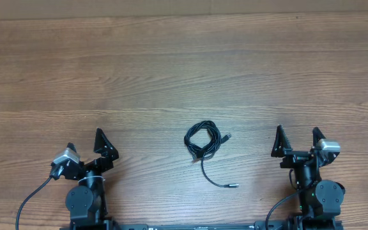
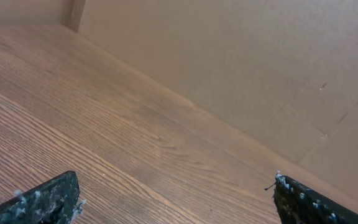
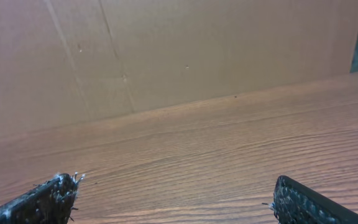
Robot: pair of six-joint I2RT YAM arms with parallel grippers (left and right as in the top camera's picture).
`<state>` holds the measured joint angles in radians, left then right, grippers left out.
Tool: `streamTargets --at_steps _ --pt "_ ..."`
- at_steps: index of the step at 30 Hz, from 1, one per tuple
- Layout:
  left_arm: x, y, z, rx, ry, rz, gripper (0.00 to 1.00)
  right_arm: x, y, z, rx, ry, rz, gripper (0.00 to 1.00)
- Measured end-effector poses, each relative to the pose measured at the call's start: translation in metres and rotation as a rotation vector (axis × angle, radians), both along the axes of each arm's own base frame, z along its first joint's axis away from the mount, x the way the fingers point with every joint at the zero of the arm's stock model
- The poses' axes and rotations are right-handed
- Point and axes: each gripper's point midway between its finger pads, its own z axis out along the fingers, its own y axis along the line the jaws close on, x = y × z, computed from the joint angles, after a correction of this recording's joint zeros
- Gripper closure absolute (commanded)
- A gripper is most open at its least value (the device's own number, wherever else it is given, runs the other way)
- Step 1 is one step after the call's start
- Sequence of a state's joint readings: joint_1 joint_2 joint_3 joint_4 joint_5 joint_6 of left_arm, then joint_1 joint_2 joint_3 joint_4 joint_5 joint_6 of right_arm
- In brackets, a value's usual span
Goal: Untangle cables
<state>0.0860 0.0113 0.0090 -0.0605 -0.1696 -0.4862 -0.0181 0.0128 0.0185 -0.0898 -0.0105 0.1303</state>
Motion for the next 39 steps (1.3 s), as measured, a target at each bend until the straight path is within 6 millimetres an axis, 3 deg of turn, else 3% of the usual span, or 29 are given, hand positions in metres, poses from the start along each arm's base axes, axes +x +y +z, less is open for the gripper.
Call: streamTargets --at_steps 31,39 --pt "0.000 0.000 0.000 0.000 0.000 -0.002 0.00 0.000 0.000 0.000 0.000 0.000 0.000 0.00" --pt "0.003 -0.014 -0.003 -0.007 0.012 -0.085 0.00 0.000 0.000 0.000 0.000 0.000 0.000 0.00"
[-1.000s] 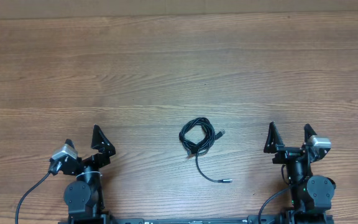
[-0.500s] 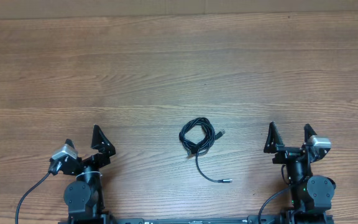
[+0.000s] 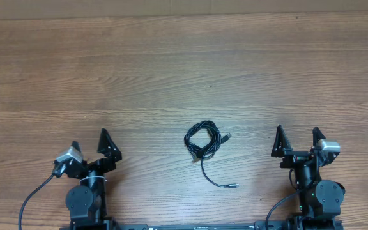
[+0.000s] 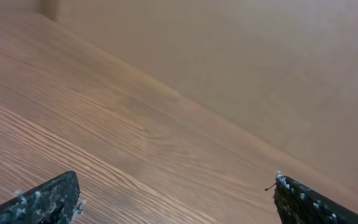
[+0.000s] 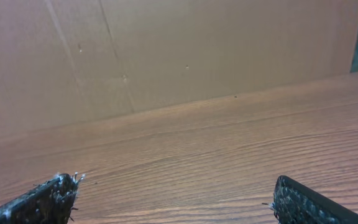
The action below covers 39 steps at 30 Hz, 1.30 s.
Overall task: Untangle cables
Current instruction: 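Move the left gripper forward over the coiled black cable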
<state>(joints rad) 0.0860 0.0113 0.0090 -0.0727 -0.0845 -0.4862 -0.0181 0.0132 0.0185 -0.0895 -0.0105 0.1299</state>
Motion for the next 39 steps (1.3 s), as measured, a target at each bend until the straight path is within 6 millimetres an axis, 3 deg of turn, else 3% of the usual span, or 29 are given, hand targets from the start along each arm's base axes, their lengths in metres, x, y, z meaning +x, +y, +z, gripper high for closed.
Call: streamTargets --at_steps 13,20,33,39 --pt "-0.004 -0.028 -0.002 0.007 0.089 -0.166 0.00 0.000 0.000 0.000 0.001 0.000 0.000 0.00" --pt "-0.010 -0.032 0.030 0.052 0.076 -0.189 0.01 0.000 0.000 0.000 0.000 0.000 0.000 0.00" --pt "-0.010 -0.056 0.008 0.011 0.202 -0.335 0.00 0.000 0.000 0.000 0.000 -0.001 0.000 0.00" --pt "-0.011 -0.060 0.023 0.022 0.263 -0.363 0.00 0.000 0.000 0.000 0.000 0.000 0.000 0.00"
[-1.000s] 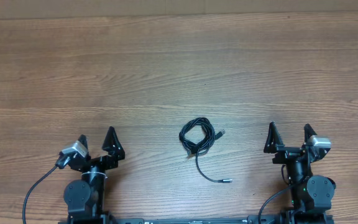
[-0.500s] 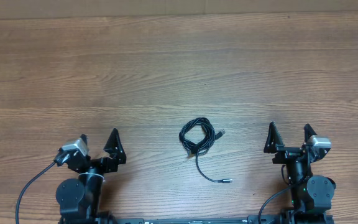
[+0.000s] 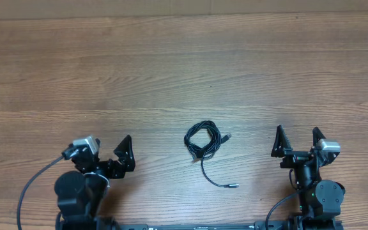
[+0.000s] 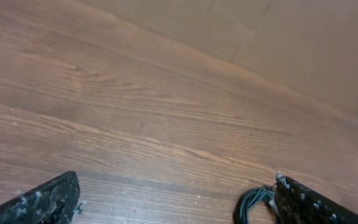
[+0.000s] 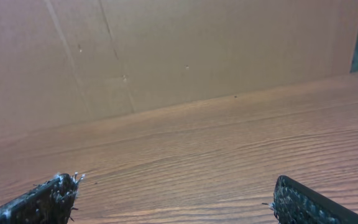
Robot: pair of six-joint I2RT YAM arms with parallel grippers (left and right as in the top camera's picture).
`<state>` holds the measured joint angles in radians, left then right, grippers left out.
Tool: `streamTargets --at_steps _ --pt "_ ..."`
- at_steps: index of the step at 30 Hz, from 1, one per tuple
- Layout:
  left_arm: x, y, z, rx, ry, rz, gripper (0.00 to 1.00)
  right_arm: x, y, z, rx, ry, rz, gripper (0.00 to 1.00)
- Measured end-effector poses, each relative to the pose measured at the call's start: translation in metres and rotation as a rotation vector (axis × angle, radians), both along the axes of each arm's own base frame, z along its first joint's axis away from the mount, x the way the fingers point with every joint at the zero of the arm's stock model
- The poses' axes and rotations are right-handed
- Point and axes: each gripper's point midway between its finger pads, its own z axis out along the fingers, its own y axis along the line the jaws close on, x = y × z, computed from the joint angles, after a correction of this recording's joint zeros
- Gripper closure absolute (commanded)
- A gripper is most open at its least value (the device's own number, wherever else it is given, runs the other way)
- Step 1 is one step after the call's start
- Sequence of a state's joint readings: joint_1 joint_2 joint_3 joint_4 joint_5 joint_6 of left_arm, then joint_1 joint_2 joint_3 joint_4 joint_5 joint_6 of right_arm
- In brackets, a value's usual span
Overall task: Untangle cables
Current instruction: 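Move the left gripper forward over the coiled black cable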
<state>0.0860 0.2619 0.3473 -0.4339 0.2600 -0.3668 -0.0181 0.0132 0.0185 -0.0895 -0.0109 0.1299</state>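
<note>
A thin black cable lies coiled in a small bundle at the table's middle front, one tail curving down to a plug. In the left wrist view a bit of the coil peeks out beside the right finger. My left gripper is open at the front left, turned toward the cable, nothing between its fingers. At the front right my right gripper stands open and empty, facing the table's far edge.
The wooden table stretches wide around the cable. A brown cardboard wall stands along its far edge.
My left gripper has swung to the right and tipped down, so its wrist view now catches the edge of the cable coil. The right arm and the cable have not moved.
Both grippers were open at the front corners, facing the back wall, with the cable coiled between them. The left gripper then stood turned slightly right, and now points toward the cable. The right gripper has stayed put throughout.
</note>
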Motion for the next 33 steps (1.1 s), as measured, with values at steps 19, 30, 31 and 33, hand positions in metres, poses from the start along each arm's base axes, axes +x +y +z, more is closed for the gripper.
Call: streamTargets --at_steps 19,30,31,33 --pt "0.001 -0.007 0.017 0.023 0.357 -0.084 0.01 0.000 0.000 0.000 0.000 0.000 0.000 0.00" --pt "-0.017 -0.046 0.012 -0.115 0.441 -0.293 0.00 0.000 0.000 0.000 0.000 0.000 0.000 0.00" --pt "-0.019 -0.047 0.011 -0.121 0.450 -0.298 0.00 0.000 0.000 0.000 0.000 0.000 0.000 0.00" --pt "-0.023 -0.049 0.008 -0.132 0.472 -0.306 0.00 0.000 0.000 0.000 0.000 0.000 0.000 0.00"
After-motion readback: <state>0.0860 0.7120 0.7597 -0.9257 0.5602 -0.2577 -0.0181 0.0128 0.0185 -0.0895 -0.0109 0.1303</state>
